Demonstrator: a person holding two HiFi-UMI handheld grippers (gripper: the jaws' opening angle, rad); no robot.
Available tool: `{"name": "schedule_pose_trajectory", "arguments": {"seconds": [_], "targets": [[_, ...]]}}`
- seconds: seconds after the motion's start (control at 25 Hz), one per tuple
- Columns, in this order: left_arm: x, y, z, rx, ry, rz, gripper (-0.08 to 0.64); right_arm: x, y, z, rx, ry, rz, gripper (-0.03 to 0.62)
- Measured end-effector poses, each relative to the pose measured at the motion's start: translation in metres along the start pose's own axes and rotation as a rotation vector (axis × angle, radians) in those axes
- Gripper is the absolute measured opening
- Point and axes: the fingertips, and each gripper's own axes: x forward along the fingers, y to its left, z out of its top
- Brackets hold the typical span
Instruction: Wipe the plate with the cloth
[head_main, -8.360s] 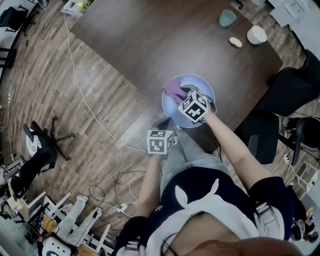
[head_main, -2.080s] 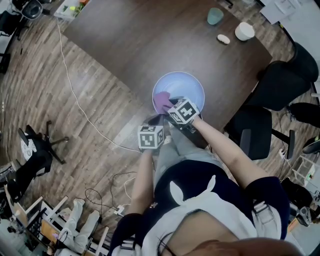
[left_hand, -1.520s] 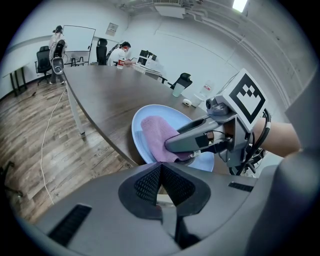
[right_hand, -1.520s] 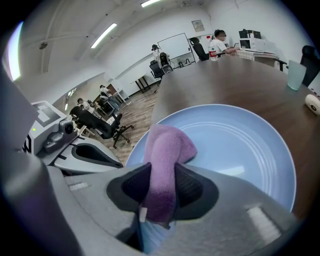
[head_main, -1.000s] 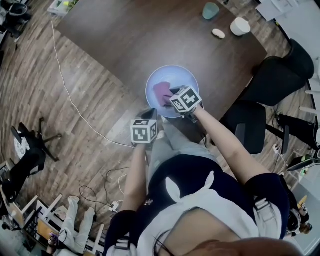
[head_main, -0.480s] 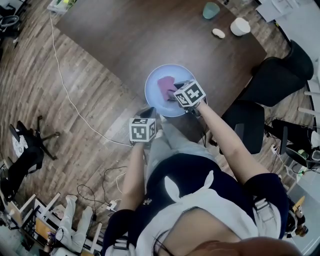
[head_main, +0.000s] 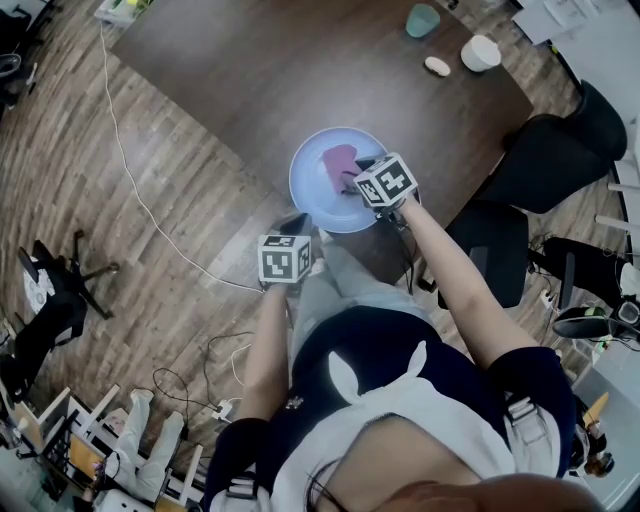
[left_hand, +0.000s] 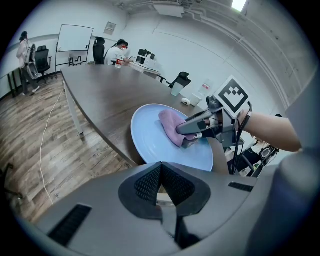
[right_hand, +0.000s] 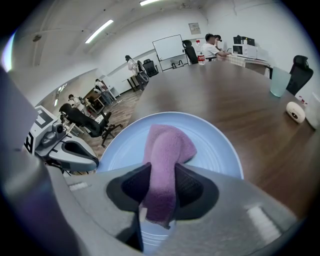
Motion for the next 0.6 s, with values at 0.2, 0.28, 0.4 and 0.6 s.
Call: {"name": "schedule_pose_trajectory", "arguments": {"seconds": [0.2,0.28,0.4,0.6], "targets": [[-0.001,-0.002,0.0,0.0,0.0,0.002,0.005,-0.004,-0.009,0.001,-0.02,0.002,-0.032,0.137],[0.0,-0.002,0.001,0.0,-0.001,0.004,0.005,-0.005,-0.013,0.002,-0.049,0.016,-0.057,0.137],[0.0,0.0,-0.001,-0.001,0.001,0.007,0.005,-0.005,-0.019,0.001,-0.093,0.048,-0.11,0.14],[-0.003,-0.001,-0.002,-0.001,-0.005,0.01,0.005,-0.011,-0.026,0.005,-0.18,0.069,-0.206,0.146]]}}
